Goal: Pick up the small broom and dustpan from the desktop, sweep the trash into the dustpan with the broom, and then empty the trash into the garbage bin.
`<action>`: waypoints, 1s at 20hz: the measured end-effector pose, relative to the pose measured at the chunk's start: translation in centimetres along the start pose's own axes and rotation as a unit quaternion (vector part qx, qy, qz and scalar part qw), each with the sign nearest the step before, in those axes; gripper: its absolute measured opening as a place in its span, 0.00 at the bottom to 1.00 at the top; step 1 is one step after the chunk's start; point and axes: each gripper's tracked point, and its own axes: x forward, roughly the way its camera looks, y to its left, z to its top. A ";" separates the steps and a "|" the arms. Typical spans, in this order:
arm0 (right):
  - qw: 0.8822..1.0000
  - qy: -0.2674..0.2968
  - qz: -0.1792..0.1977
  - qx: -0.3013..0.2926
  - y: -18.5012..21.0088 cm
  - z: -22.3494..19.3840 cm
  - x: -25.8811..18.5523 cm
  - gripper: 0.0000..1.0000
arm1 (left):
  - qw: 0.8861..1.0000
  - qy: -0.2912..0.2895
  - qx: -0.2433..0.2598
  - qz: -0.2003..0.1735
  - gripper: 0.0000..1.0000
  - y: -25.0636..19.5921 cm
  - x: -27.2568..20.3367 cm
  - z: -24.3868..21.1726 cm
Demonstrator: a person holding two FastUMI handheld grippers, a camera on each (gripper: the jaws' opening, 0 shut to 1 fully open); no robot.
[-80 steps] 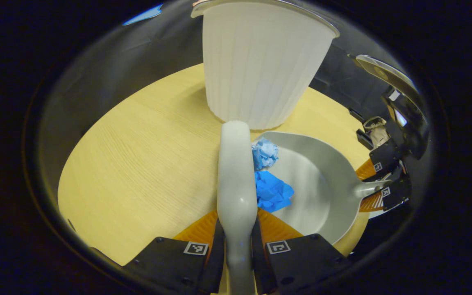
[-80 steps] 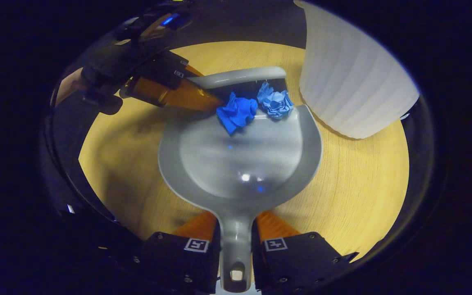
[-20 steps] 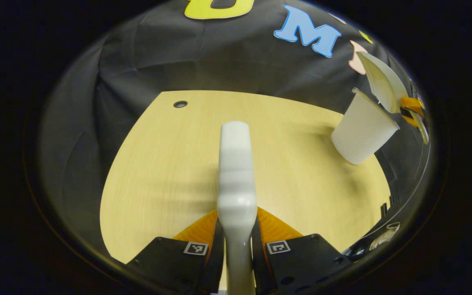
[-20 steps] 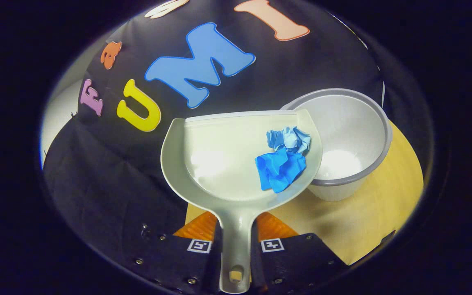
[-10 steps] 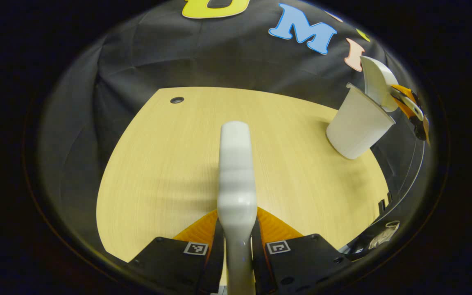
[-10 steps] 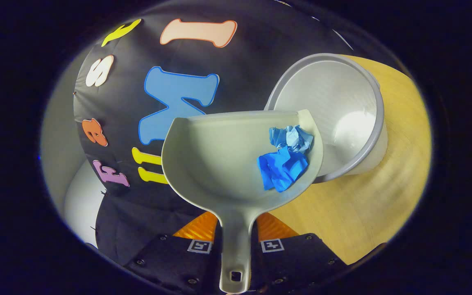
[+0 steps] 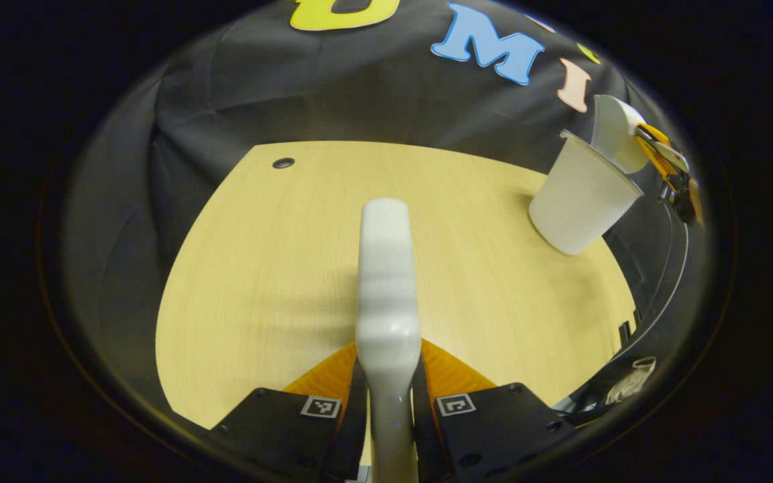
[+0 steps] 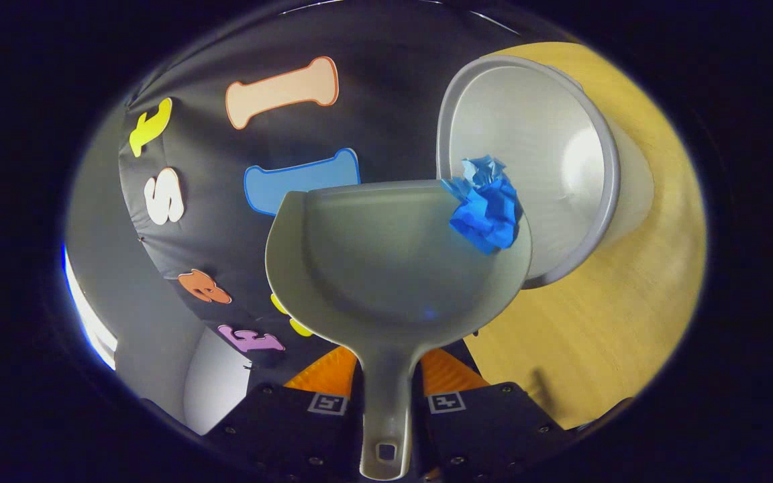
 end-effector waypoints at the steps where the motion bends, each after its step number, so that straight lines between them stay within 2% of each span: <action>1: 1.000 0.001 0.002 0.003 0.1 0.0 0.1 0.29 | 1.000 -0.001 0.000 0.000 0.37 0.1 0.0 0.0; 6: 1.000 0.019 0.008 0.004 0.1 -1.4 0.6 0.29 | 1.000 0.002 0.000 -0.004 0.36 0.1 0.0 -0.4; 9: 0.997 0.022 -0.022 -0.070 -0.7 -3.2 1.1 0.29 | 1.000 0.005 -0.005 -0.007 0.37 0.1 0.2 -0.5; 13: 0.985 0.020 -0.047 -0.166 -1.8 -5.8 0.4 0.29 | 1.000 0.011 -0.007 -0.006 0.37 0.5 0.9 -0.9; 15: 0.971 0.018 -0.071 -0.229 -2.9 -7.3 0.4 0.29 | 1.000 0.014 -0.011 -0.007 0.36 0.4 1.1 -1.0; 20: 0.918 0.020 -0.139 -0.371 -5.5 -10.2 0.1 0.29 | 0.999 0.026 -0.023 -0.003 0.38 0.7 1.6 -1.2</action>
